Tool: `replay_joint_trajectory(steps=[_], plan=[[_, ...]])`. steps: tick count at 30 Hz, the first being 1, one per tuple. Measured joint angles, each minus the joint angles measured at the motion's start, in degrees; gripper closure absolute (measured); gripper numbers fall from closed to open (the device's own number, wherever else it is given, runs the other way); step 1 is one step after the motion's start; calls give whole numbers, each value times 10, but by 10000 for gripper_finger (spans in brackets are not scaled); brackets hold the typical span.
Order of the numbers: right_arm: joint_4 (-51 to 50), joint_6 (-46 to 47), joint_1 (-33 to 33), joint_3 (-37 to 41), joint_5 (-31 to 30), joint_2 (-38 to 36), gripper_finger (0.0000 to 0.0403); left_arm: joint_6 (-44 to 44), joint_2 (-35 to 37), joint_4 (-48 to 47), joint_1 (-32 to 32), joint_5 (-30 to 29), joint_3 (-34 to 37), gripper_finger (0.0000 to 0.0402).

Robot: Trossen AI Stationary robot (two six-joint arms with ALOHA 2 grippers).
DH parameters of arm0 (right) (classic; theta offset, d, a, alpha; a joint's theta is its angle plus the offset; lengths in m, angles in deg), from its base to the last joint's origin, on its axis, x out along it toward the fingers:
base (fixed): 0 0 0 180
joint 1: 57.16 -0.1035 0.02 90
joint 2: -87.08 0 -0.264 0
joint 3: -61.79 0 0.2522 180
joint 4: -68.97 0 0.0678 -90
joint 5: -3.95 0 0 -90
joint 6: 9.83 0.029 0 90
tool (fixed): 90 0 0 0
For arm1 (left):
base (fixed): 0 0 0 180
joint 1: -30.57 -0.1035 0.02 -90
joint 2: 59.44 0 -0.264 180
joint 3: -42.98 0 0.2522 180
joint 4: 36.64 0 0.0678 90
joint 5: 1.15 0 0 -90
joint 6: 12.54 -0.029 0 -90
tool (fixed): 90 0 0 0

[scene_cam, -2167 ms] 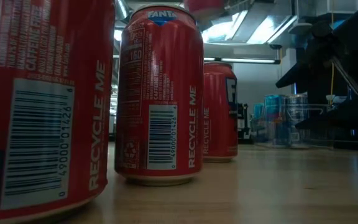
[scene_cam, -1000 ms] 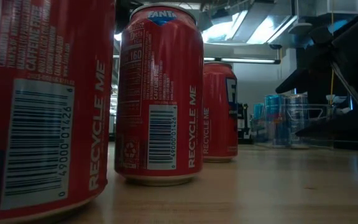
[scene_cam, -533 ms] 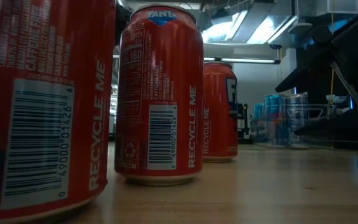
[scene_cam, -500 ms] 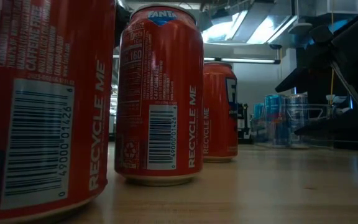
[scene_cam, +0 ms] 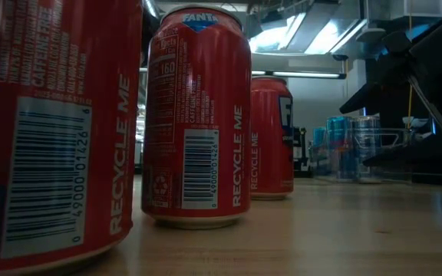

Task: Sort soda cans
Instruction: Put the white pink soda can into the center transparent bin

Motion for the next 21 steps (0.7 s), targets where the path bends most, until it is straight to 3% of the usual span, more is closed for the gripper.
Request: replay_joint_trajectory(steps=[12,21], plan=[[0,0,0,0,0,0,29,10,1,5,0,-11,-1,47],[-1,0,0,0,0,0,29,2,30,-11,9,-13,-2,48]])
